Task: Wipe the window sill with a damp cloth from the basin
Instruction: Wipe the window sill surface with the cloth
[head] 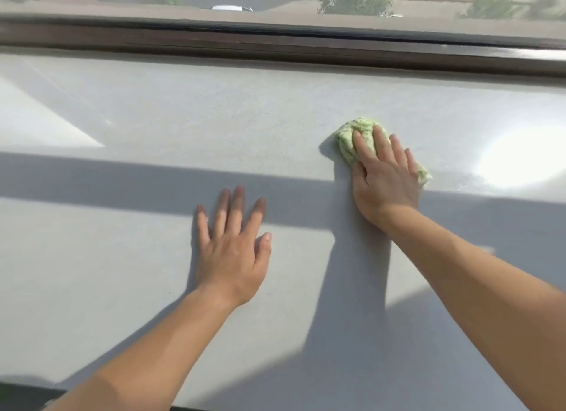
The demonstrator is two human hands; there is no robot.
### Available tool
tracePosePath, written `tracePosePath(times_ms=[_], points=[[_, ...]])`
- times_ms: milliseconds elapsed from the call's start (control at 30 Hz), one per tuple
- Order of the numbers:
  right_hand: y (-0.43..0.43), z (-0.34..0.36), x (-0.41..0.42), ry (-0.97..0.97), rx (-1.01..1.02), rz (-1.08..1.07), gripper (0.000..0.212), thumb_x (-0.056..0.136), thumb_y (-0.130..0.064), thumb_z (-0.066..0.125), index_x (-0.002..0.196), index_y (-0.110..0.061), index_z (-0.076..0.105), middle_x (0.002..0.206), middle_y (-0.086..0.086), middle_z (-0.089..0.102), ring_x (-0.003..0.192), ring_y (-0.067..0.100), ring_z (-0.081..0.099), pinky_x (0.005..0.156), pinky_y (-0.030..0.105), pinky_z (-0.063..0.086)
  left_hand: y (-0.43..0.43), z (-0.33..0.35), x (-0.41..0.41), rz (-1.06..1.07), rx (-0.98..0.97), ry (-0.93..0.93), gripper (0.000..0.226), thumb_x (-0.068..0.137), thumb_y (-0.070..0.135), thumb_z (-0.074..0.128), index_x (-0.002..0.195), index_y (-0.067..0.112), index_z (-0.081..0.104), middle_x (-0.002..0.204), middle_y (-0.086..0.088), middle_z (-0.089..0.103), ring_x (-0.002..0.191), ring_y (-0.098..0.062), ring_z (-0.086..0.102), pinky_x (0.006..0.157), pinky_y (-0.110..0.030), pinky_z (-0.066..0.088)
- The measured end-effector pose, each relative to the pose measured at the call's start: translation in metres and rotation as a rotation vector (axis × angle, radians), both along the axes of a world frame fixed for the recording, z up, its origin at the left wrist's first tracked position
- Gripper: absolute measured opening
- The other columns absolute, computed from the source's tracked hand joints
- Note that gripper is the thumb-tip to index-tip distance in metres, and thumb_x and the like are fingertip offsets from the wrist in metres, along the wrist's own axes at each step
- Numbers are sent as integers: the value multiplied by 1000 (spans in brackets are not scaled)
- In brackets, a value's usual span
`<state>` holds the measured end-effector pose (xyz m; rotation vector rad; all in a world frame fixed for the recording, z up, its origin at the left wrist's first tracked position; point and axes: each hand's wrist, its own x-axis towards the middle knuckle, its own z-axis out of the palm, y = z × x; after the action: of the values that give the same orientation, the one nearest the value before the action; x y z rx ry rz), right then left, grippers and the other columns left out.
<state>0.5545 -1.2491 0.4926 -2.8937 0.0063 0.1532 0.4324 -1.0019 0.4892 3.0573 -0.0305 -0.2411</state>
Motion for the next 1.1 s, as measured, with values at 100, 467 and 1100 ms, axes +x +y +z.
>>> tracePosePath(times_ms=[100, 467, 1100], points=[[24, -4, -43, -72, -15, 27, 53, 99, -37, 31, 152, -41, 25, 166, -2, 14, 152, 29, 12, 122, 47, 9, -2, -1, 0, 6, -24, 6, 61, 98, 51, 11, 156, 31, 13, 166, -4, -1, 152, -21, -9, 119, -57, -4], [15, 2, -79, -64, 35, -72, 54, 98, -36, 35, 152, -43, 26, 166, -4, 15, 152, 25, 10, 123, 43, 4, -2, 5, -5, -20, -91, -21, 61, 98, 53, 8, 155, 32, 13, 167, -5, -1, 152, -21, -11, 119, -57, -8], [43, -6, -271, -105, 26, 359, 54, 97, -35, 47, 150, -39, 35, 164, -2, 24, 151, 28, 18, 120, 49, 17, 1, 12, -100, -32, -612, -50, 60, 99, 47, 13, 146, 27, 44, 162, 8, 22, 150, -2, 3, 122, -42, -8]])
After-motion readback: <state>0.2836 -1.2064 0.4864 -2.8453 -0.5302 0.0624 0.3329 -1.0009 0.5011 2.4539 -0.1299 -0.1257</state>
